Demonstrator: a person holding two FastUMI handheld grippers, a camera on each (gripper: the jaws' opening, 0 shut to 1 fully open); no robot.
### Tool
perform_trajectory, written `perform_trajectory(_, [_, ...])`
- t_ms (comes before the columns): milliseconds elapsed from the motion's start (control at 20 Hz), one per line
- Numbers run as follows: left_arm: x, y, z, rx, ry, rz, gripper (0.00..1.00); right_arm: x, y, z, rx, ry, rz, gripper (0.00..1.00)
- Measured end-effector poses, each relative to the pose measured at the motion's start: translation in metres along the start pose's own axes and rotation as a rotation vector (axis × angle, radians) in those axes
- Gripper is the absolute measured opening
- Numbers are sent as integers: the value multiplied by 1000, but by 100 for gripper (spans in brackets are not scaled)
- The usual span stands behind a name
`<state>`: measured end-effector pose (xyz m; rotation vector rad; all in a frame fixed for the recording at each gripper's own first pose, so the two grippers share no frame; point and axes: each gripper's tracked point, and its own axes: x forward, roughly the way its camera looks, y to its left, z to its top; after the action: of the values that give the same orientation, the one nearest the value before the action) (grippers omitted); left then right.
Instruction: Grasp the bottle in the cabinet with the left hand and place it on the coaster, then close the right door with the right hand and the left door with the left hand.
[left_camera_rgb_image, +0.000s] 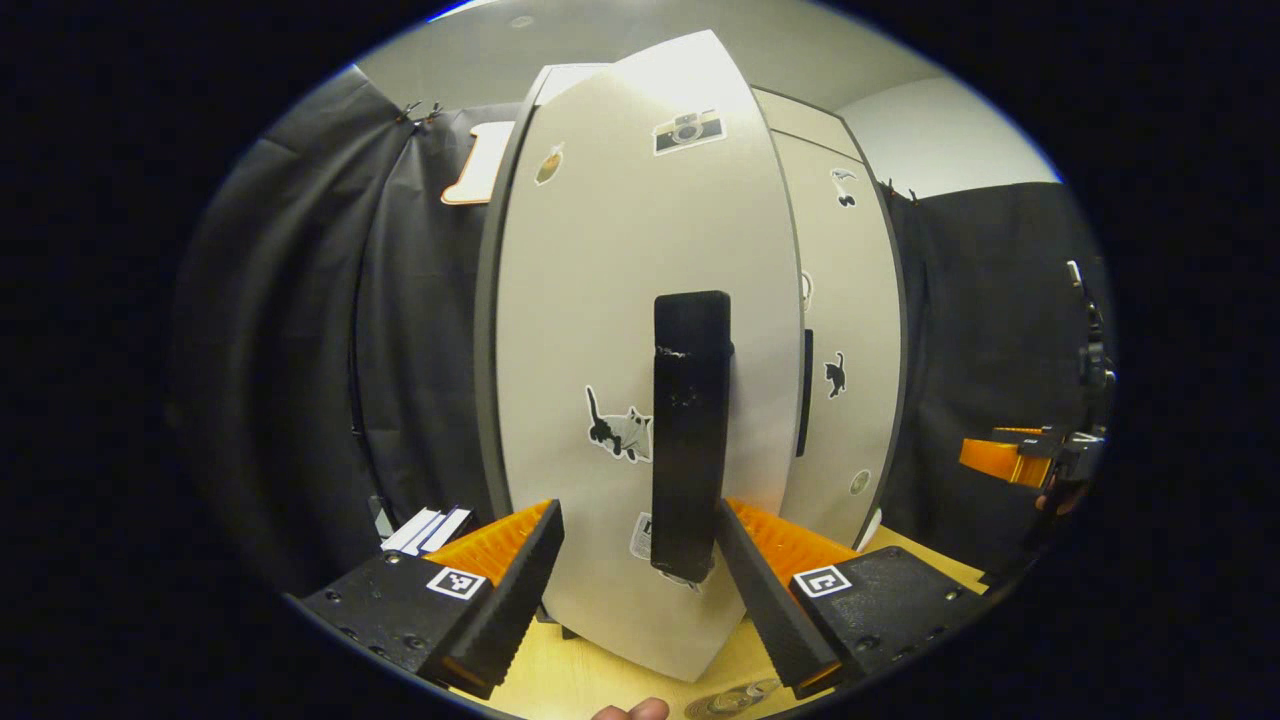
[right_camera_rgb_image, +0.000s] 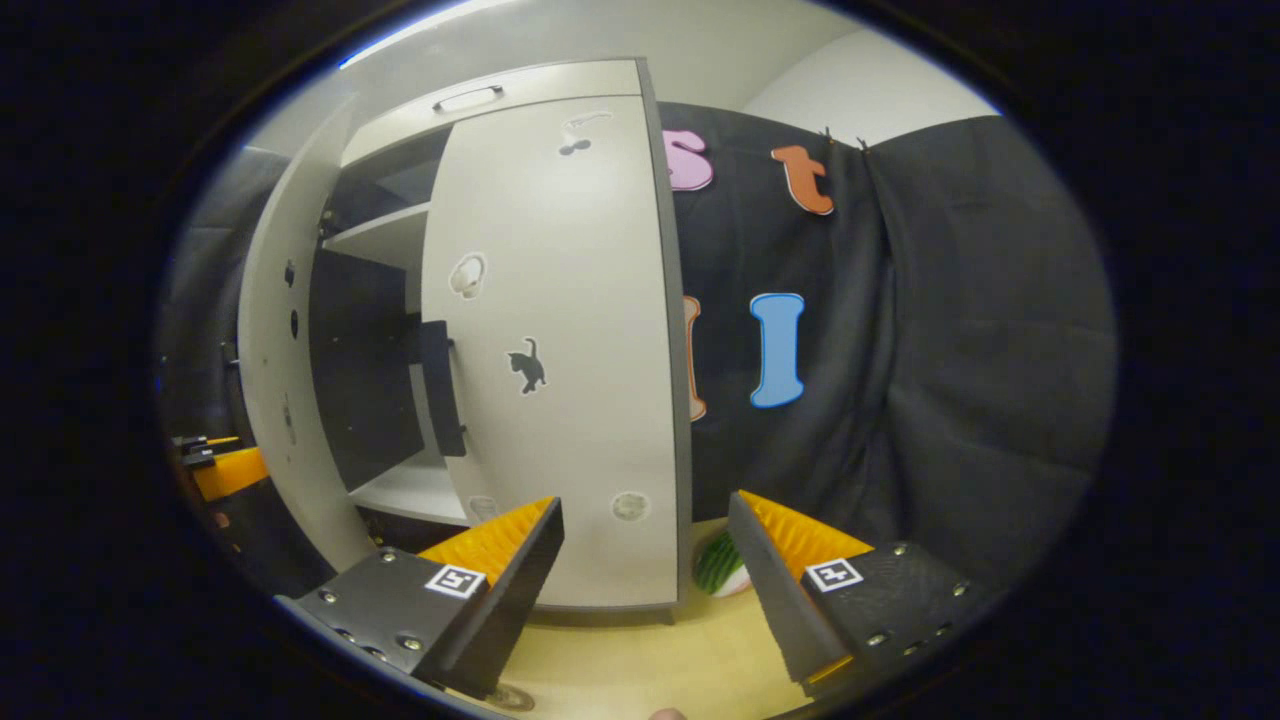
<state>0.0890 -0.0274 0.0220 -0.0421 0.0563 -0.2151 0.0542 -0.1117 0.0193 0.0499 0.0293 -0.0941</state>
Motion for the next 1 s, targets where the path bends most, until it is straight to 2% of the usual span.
perform_trajectory(400, [54, -23, 0, -4, -21, -14, 98, 5, -32, 7, 10, -8, -48, 100])
perform_trajectory(1000, [98, -32, 2, -6, -14, 4, 98, 14, -17, 0, 7, 1, -25, 100])
